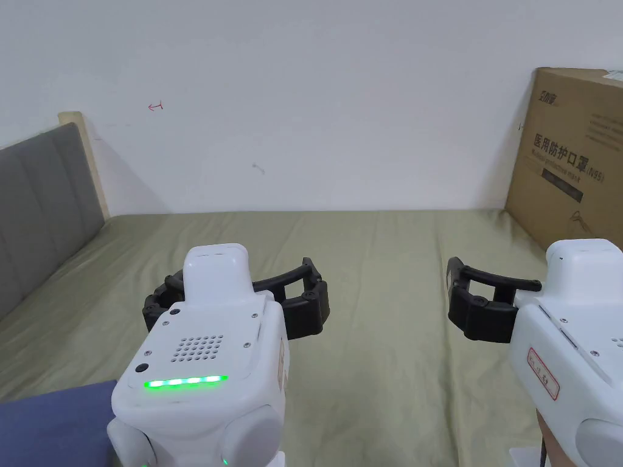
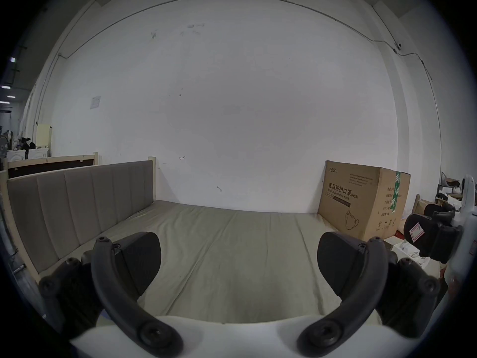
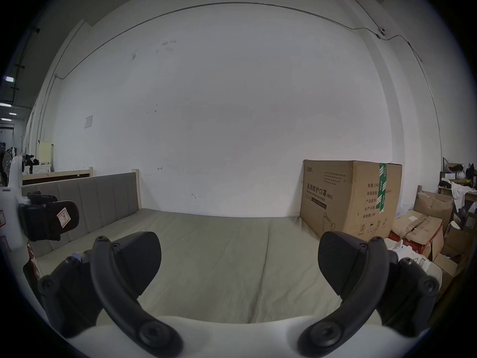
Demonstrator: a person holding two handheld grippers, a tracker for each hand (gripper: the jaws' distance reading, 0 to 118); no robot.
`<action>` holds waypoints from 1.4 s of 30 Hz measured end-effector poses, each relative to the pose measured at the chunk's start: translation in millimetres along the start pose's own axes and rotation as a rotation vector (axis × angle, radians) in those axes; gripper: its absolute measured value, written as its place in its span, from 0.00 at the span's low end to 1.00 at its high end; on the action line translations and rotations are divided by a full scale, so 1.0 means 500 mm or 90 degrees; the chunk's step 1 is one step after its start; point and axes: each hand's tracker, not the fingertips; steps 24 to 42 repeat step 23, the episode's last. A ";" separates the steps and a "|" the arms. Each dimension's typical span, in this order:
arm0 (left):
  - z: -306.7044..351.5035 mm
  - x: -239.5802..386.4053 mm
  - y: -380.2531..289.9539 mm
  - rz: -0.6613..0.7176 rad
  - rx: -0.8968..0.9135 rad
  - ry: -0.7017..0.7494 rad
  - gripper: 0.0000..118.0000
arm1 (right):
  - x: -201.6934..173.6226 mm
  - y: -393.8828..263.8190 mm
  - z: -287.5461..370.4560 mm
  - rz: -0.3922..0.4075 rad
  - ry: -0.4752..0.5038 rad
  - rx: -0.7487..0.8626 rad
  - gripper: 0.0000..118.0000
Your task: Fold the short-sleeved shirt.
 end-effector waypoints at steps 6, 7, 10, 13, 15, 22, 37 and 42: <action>-0.002 0.001 0.007 0.007 -0.004 -0.001 1.00 | 0.001 -0.002 -0.002 -0.002 0.000 -0.002 1.00; -0.002 0.002 0.006 0.009 -0.004 -0.001 1.00 | 0.001 -0.002 -0.002 -0.002 -0.001 -0.003 1.00; -0.003 0.003 0.006 0.012 -0.004 0.002 1.00 | 0.002 -0.005 -0.005 -0.004 -0.001 -0.006 1.00; -0.011 0.005 0.007 0.016 -0.007 0.020 1.00 | 0.002 -0.007 -0.009 -0.006 -0.001 -0.007 1.00; -0.014 0.003 0.006 0.020 -0.013 0.018 1.00 | 0.002 -0.009 -0.012 -0.007 0.000 -0.008 1.00; -0.037 0.008 -0.010 0.009 -0.018 0.016 1.00 | 0.004 -0.029 -0.030 -0.007 0.007 -0.006 1.00; -0.043 0.009 -0.013 0.009 -0.023 0.011 1.00 | 0.004 -0.033 -0.035 -0.005 0.004 -0.010 1.00; -0.043 0.009 -0.013 0.009 -0.023 0.011 1.00 | 0.004 -0.033 -0.035 -0.005 0.004 -0.010 1.00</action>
